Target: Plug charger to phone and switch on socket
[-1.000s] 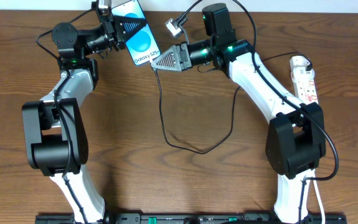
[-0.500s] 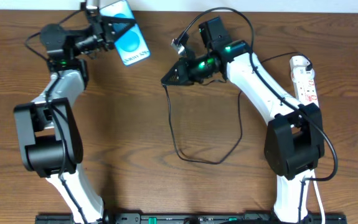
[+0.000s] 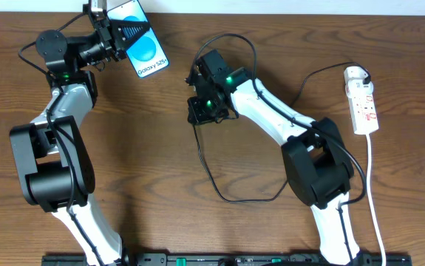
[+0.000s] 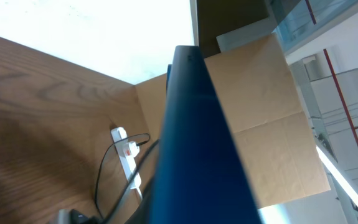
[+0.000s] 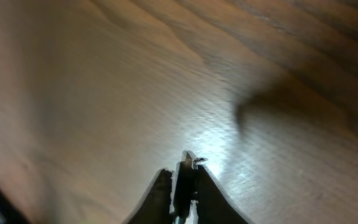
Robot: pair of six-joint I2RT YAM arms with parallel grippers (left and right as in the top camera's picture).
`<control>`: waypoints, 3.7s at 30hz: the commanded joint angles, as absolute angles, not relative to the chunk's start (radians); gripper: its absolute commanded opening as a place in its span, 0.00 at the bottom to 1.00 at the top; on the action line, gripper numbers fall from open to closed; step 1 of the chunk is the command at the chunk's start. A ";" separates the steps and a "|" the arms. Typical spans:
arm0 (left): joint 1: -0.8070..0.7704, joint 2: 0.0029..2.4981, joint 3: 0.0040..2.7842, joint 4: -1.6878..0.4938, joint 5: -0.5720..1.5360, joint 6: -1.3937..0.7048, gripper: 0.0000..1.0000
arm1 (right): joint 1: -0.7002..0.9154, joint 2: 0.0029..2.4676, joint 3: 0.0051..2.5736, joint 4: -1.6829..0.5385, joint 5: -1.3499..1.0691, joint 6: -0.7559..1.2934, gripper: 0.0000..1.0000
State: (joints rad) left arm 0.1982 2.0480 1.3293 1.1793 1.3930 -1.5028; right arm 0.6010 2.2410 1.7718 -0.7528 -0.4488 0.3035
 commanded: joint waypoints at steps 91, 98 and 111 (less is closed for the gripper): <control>0.166 2.035 1.337 1.195 1.290 -1.573 0.07 | 0.522 2.054 1.781 -0.532 -1.053 0.262 0.01; 0.167 2.035 1.337 1.195 1.275 -1.572 0.07 | 0.517 2.054 1.781 -0.505 -1.053 0.269 0.01; 0.165 2.035 1.337 1.195 1.275 -1.572 0.08 | 0.492 2.054 1.781 -0.488 -1.053 0.269 0.01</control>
